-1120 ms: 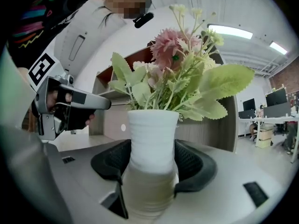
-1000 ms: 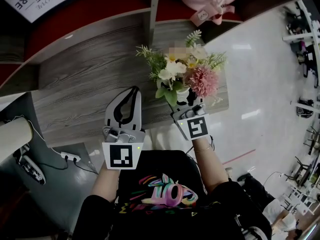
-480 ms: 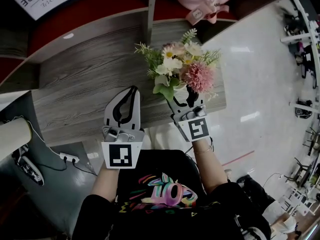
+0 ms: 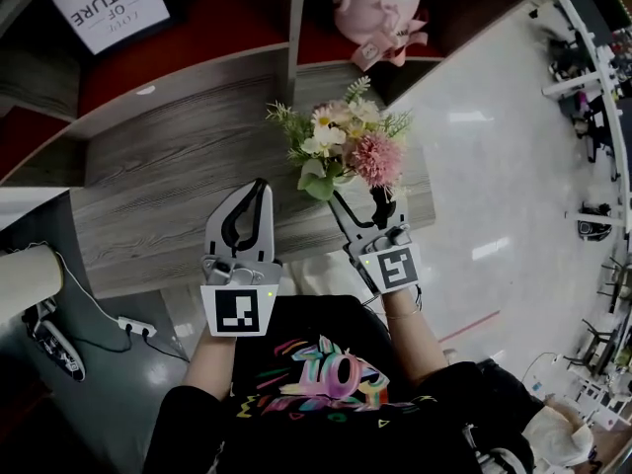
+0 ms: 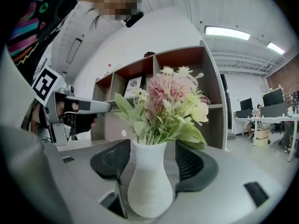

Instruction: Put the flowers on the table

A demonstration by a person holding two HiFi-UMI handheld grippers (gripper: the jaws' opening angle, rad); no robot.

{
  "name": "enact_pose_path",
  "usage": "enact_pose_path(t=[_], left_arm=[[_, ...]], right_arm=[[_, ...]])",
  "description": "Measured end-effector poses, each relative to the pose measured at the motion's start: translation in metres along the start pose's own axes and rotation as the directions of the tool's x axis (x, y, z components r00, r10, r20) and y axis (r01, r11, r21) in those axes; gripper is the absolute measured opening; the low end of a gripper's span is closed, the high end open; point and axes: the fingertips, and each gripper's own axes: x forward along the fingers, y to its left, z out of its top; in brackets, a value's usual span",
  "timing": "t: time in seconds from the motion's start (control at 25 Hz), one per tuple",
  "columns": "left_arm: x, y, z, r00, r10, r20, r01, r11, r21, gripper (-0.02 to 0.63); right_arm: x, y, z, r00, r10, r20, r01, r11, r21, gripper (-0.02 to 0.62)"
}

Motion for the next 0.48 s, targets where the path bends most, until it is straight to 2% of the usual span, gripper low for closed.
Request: enact_pose_path(t=[0.32,0.48], left_arm=[[-0.004,0.000,0.038,0.997,-0.005,0.074,0.004,1.000,0.016,0.028],[-0.003,0.002,0.058,0.994,-0.009,0.104,0.007,1.000,0.024,0.028]], right_arm=[[-0.029,-0.009,0.016,0.998,-0.023,-0.056,0.025,0.999,0.030,0.300],[-0.044,-0.014,0.038,0.998,-0.041,-0.053,0.043,0.999,0.029,0.280]])
